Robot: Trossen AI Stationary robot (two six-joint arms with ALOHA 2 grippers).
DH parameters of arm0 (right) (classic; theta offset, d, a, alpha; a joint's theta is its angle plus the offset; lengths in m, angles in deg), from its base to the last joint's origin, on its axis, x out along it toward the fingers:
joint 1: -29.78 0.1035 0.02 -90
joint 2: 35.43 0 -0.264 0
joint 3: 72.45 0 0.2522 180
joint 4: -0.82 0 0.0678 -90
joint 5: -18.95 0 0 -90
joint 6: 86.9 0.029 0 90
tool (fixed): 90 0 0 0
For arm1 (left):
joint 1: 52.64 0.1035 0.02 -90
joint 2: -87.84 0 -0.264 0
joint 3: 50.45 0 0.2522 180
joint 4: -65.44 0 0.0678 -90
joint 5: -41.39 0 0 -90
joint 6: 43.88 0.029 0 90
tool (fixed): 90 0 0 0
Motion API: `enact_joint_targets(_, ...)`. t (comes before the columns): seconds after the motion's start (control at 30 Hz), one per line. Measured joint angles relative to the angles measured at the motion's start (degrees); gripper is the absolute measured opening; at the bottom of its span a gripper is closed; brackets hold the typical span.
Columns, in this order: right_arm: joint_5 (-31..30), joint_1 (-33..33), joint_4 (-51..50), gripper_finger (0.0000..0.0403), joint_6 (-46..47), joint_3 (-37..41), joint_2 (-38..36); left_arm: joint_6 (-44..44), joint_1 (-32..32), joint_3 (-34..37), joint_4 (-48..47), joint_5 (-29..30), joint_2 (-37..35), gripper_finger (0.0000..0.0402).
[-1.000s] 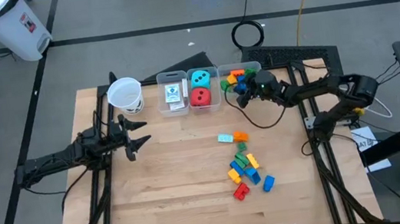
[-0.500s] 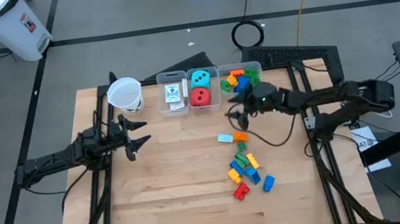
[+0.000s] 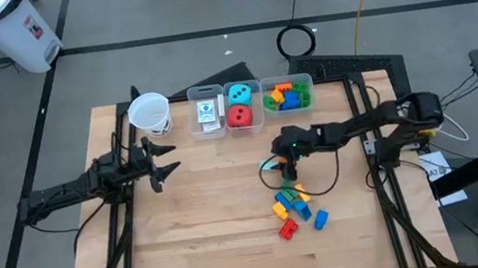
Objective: Pick & Place Toys
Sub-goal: Put the light blue game piece into the right transparent bin
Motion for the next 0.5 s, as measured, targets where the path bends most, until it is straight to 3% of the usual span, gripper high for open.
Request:
enact_joint_targets(0.3, 2.8, 0.0, -5.2, 0.0262, -2.1, -4.8, 7.2, 0.0, 0.0, 0.0, 0.0, 0.0, 0.0, 0.0287)
enact_joint_targets(0.5, 2.3, 0.0, -7.8, 0.0228, -3.6, -6.3, 9.0, 0.0, 0.0, 0.0, 0.0, 0.0, 0.0, 0.0287)
